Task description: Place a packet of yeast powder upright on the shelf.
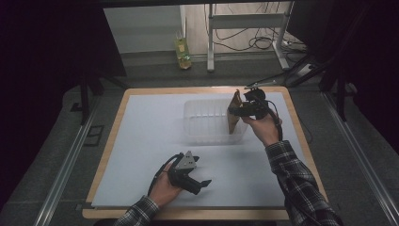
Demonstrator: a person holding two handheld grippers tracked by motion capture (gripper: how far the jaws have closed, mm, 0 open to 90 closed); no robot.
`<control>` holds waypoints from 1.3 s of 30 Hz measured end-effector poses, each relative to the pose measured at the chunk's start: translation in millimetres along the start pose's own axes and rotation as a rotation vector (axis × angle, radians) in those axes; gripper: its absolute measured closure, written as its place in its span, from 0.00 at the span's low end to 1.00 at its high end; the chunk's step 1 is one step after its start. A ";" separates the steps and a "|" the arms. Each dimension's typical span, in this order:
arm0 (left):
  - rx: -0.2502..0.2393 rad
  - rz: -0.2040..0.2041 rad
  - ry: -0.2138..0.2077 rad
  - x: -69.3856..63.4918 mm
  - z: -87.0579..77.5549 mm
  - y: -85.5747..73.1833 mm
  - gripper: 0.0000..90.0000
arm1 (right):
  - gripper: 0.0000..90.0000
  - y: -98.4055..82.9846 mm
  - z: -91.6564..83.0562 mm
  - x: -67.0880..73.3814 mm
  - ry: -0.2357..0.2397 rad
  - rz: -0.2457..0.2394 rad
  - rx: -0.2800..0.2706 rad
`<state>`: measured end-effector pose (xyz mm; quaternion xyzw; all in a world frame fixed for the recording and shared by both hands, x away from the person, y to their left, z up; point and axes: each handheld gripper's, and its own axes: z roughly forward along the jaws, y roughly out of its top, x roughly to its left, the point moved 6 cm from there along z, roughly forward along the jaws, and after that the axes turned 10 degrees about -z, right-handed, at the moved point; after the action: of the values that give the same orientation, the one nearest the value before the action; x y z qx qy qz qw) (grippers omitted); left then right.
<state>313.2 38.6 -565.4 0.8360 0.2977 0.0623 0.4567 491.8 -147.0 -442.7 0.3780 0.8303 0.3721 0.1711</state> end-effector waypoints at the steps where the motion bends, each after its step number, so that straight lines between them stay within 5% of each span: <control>1: 0.000 0.004 0.000 0.1 -0.1 0.1 0.06 | 0.37 0.1 -0.7 0.4 0.002 -0.008 0.002; 17: -0.004 0.038 0.019 -1.3 2.2 -1.6 0.05 | 0.32 -5.3 -11.0 5.7 -0.007 -0.054 -0.003; 39: -0.013 0.029 0.011 -2.9 1.1 -0.3 0.03 | 0.25 -30.3 -24.7 12.4 0.021 -0.093 -0.007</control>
<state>311.1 36.3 -565.8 0.8370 0.2875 0.0753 0.4594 454.6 -162.9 -448.9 0.3345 0.8474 0.3706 0.1807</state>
